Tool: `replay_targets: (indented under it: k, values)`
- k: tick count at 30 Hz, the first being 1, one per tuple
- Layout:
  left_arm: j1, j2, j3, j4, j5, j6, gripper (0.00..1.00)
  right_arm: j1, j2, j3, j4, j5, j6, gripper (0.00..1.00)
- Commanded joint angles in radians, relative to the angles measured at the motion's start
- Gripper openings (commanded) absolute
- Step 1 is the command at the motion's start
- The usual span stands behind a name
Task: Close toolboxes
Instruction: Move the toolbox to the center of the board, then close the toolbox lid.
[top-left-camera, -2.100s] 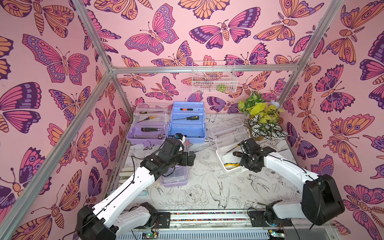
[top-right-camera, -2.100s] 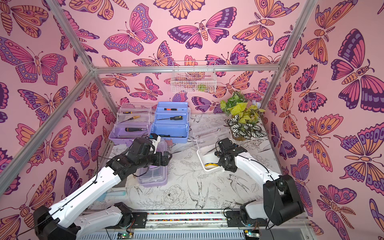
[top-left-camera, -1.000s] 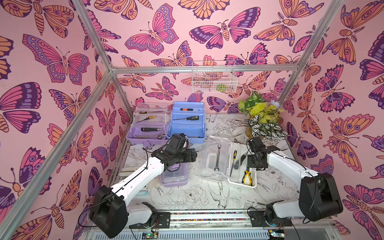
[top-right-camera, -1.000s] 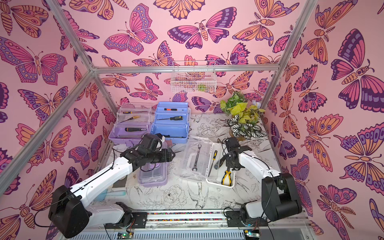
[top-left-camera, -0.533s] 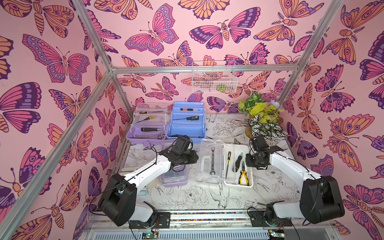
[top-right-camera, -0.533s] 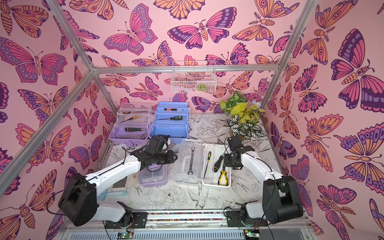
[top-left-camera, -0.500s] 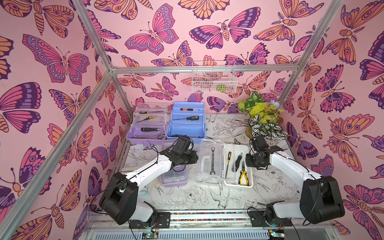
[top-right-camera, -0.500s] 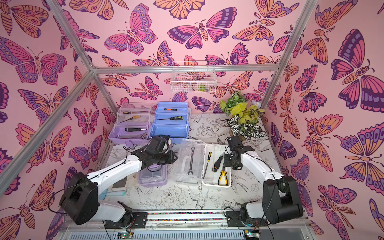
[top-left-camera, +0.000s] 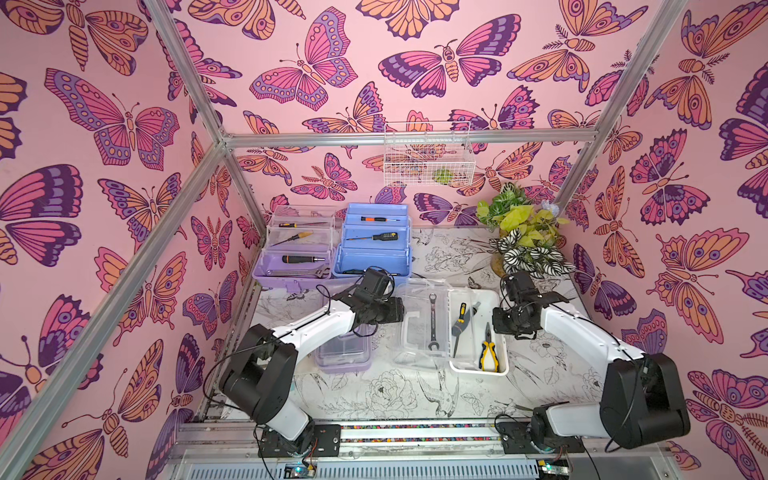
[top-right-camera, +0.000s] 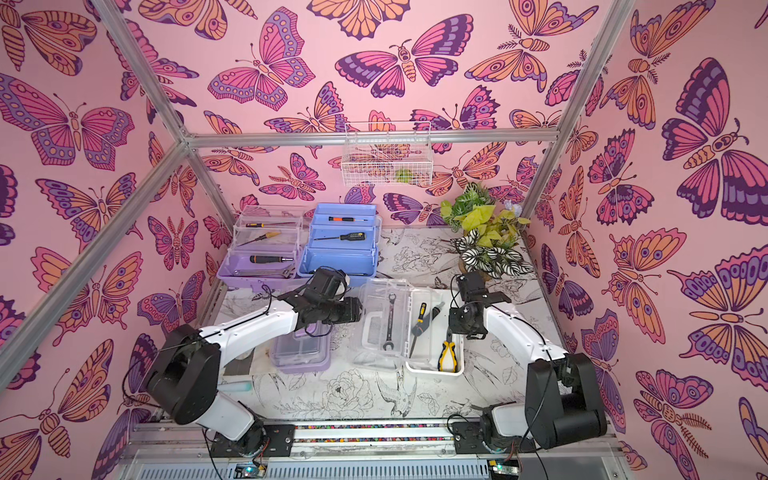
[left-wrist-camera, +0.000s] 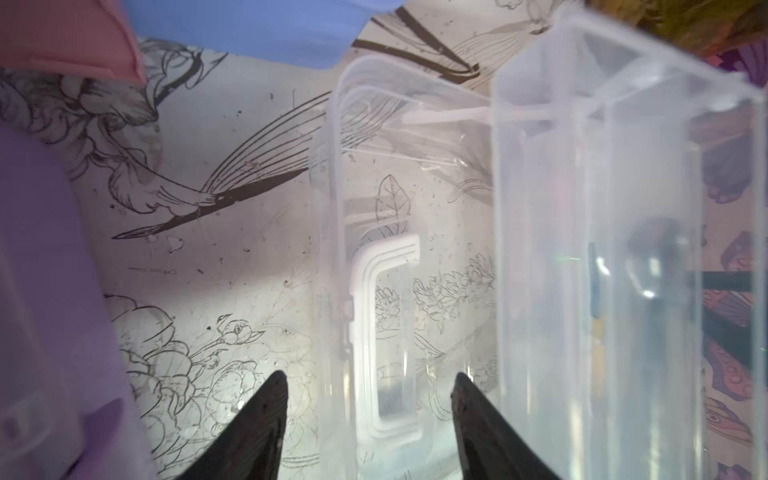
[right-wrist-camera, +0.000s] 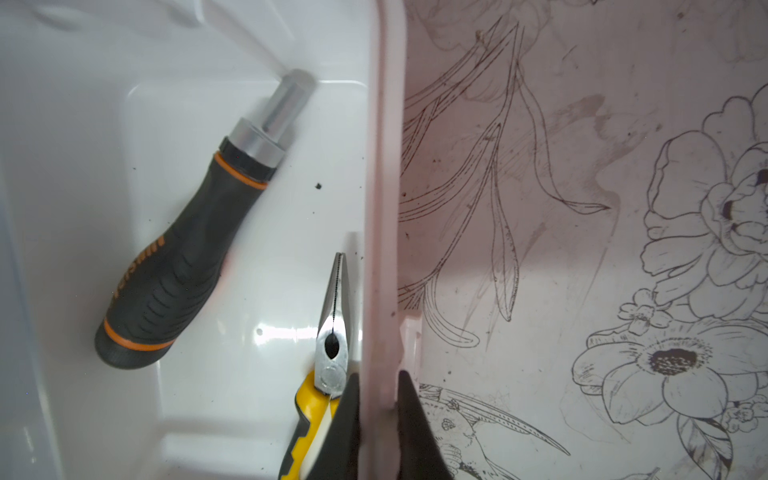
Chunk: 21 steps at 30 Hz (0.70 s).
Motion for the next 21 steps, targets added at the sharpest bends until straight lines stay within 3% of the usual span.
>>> replay_targets:
  k: [1,3,6,10,15,21]
  values:
    - [0.006,0.069,-0.024,-0.073,0.02,0.021,0.54,0.006,-0.038,0.018,0.021,-0.123,0.009,0.0]
    - [0.003,0.085,-0.016,-0.074,0.021,0.026,0.5,0.007,-0.042,0.018,0.024,-0.131,0.01,0.0]
    - [0.002,0.106,-0.005,-0.074,0.026,0.029,0.34,0.006,-0.047,0.019,0.028,-0.15,0.015,0.0]
    - [0.001,0.088,0.009,-0.089,0.016,0.034,0.21,0.006,-0.041,0.022,0.016,-0.143,0.012,0.0]
    - [-0.024,0.045,0.077,-0.187,-0.038,0.067,0.16,0.007,-0.028,0.024,0.02,-0.155,0.014,0.0]
    - [-0.081,0.0,0.199,-0.382,-0.221,0.119,0.13,0.027,-0.006,0.002,0.04,-0.204,0.036,0.01]
